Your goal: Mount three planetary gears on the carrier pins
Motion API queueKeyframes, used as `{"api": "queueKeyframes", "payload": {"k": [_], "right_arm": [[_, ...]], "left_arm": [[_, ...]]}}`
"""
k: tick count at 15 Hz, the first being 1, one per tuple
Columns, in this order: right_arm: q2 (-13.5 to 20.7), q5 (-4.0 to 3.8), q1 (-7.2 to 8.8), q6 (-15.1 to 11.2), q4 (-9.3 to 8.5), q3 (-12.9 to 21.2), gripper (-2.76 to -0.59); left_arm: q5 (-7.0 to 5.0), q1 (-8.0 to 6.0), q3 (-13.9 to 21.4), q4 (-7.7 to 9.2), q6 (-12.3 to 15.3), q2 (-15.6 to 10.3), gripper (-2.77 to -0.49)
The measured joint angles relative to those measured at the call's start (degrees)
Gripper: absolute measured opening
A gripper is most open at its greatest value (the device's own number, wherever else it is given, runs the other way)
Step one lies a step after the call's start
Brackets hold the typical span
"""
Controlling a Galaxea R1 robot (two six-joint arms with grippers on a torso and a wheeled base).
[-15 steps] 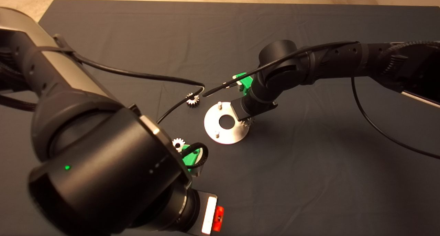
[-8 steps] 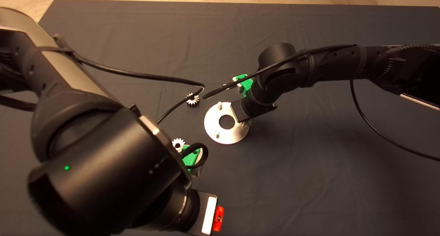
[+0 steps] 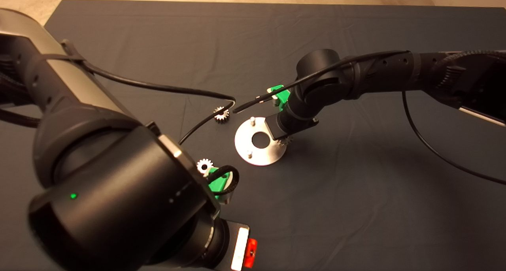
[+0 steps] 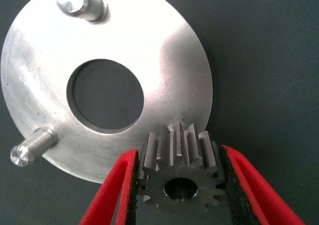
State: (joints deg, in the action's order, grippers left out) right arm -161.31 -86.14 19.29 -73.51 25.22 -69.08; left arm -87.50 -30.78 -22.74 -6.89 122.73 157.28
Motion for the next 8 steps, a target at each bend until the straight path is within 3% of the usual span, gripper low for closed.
{"api": "queueKeyframes", "payload": {"k": [1,2,3,5,8], "right_arm": [[0.0,0.26,-0.07,0.0,0.00,-0.8,-2.34],[-0.5,-0.05,-0.09,0.0,0.24,-0.9,-2.34],[-1.0,-0.94,-0.11,0.0,0.75,-1.0,-2.34],[-1.7,-1.90,-0.38,0.0,2.08,-1.1,-2.34],[-1.8,-1.93,-0.38,0.0,2.23,-1.1,-2.34]], "left_arm": [[0.00,0.00,0.0,0.00,0.0,0.0,-0.64],[0.02,0.13,0.0,-0.02,0.0,0.0,-0.64],[0.05,0.11,0.0,-0.02,0.0,0.0,-0.64],[0.00,0.13,0.0,0.00,0.1,0.0,-0.64],[0.02,0.28,0.0,-0.05,0.1,0.0,-0.64]]}}
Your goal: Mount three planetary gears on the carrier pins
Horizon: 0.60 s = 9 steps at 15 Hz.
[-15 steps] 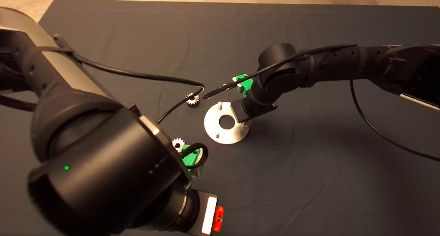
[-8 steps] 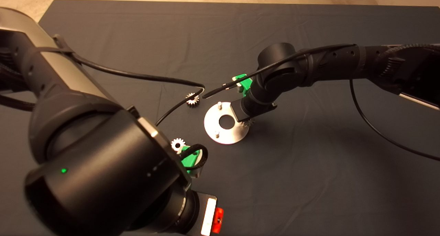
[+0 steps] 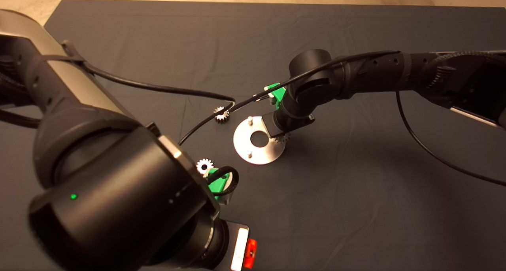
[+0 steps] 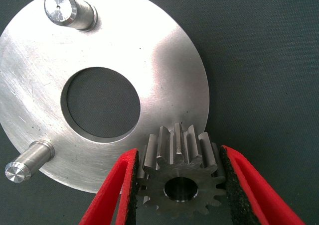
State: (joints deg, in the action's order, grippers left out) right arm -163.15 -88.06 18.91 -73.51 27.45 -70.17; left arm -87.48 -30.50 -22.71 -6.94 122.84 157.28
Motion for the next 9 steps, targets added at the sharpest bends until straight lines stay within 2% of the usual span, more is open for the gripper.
{"api": "queueKeyframes", "payload": {"k": [9], "right_arm": [[0.0,-0.13,-0.01,0.0,0.09,0.0,-2.33]], "left_arm": [[0.02,1.37,0.0,0.02,0.1,0.0,-0.64]]}}
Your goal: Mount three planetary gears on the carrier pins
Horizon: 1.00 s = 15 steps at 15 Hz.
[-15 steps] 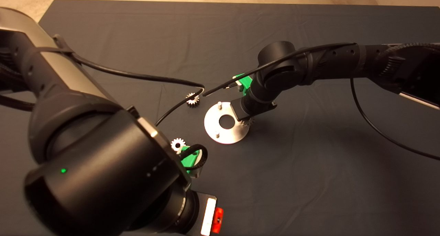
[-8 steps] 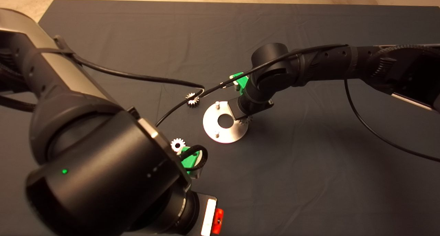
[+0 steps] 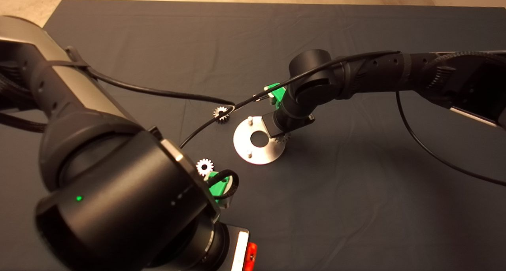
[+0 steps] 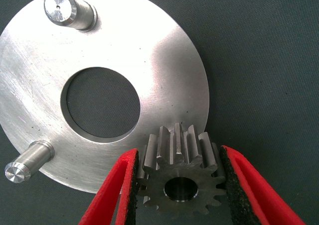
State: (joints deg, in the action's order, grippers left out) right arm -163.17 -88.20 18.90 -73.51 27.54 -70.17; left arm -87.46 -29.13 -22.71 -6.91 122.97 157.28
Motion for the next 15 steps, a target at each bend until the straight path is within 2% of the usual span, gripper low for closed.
{"api": "queueKeyframes", "payload": {"k": [5,9,10,13,15], "right_arm": [[0.0,0.02,-0.02,0.0,0.00,0.0,-2.24],[0.0,0.35,0.01,0.0,0.62,0.0,-2.19],[0.0,0.33,0.01,0.0,0.62,0.0,-2.08],[0.0,0.35,0.05,0.0,0.63,0.0,-2.05],[0.0,0.35,0.80,0.0,0.63,0.0,-1.94]], "left_arm": [[-0.02,0.23,0.0,-0.02,0.0,0.0,-0.64],[-0.02,0.25,0.0,-0.05,0.0,0.0,-0.64],[-0.02,0.25,0.0,-0.05,0.0,0.0,-0.64],[-0.02,0.34,0.0,-0.05,0.0,0.0,-0.64],[-0.02,0.38,0.0,-0.06,0.0,0.0,-0.64]]}}
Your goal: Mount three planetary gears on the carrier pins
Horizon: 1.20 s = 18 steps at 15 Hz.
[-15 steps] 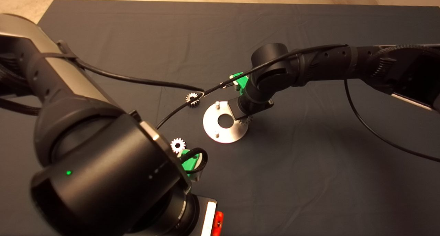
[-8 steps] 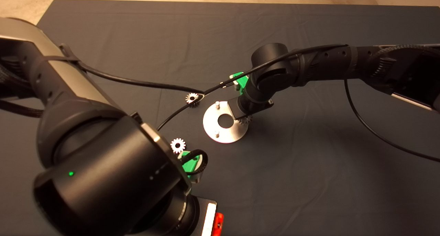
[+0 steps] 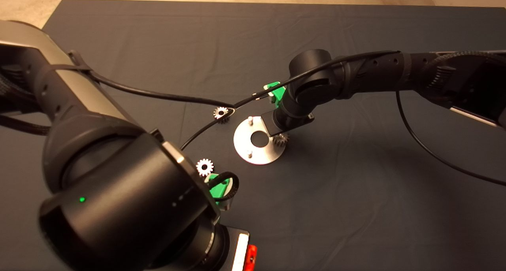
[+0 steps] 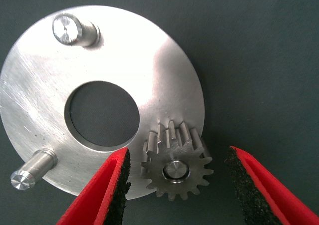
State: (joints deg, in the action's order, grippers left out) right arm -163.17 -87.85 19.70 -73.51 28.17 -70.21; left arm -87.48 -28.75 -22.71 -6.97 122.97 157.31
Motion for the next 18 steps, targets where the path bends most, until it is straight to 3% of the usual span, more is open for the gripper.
{"api": "queueKeyframes", "payload": {"k": [4,5,7,9,12,15,18], "right_arm": [[0.0,-0.02,3.80,0.0,0.02,0.6,-1.76],[0.1,-0.02,4.14,-0.2,-0.04,1.8,-1.64],[0.2,0.04,4.88,-2.1,-0.81,5.6,-1.62],[1.2,0.50,6.07,-4.6,-3.98,7.9,-1.49],[6.5,0.30,6.31,-9.8,-12.92,11.5,-1.47],[12.9,-0.27,6.34,-14.8,-15.60,21.6,-1.36],[17.2,0.24,6.34,-19.2,-16.88,31.4,-1.18]], "left_arm": [[0.00,0.00,0.0,0.00,0.0,-0.1,-0.64],[0.00,0.00,0.0,-0.02,0.0,-0.2,-0.64],[-0.02,-0.02,-0.1,-0.09,0.0,-0.7,-0.64],[0.02,0.00,-0.5,-0.22,0.0,-1.0,-0.64],[0.00,0.00,-1.8,-1.29,-0.8,-1.0,-0.64],[0.00,0.00,-3.7,-2.07,-2.6,-1.2,-0.64],[-0.02,0.00,-5.3,-2.89,-4.0,-1.3,-0.64]]}}
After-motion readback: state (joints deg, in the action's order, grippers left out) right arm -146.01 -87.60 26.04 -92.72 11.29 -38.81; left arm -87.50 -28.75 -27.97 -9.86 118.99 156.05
